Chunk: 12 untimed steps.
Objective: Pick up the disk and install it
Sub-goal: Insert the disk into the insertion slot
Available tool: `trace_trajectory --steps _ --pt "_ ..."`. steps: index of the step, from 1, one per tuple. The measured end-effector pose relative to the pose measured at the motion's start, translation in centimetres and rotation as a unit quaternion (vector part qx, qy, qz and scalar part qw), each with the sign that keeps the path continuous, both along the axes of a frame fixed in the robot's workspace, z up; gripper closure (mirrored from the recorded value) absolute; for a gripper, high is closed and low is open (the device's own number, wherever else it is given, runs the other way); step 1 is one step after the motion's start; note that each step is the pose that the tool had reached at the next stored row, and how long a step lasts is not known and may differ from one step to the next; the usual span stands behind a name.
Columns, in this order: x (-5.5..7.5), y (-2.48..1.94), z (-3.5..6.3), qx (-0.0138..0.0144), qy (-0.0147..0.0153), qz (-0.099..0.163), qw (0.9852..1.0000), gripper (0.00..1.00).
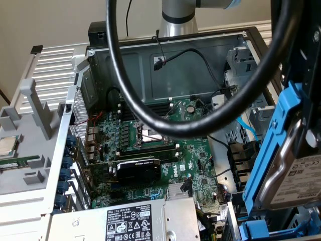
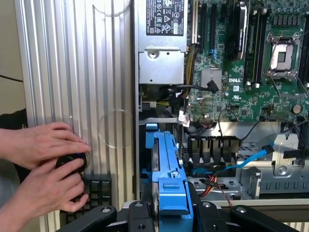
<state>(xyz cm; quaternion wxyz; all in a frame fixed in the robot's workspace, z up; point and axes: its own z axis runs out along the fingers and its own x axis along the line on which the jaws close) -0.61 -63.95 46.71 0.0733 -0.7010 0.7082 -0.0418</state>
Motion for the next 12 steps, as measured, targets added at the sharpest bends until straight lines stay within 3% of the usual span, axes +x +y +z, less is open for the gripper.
trace_trajectory --steps 3,12 --pt "0.01 0.21 -0.18 0.0000 0.0000 0.000 1.0000 0.63" --pt "0.00 0.22 -0.71 0.0000 0.0000 -0.001 1.0000 0.63"
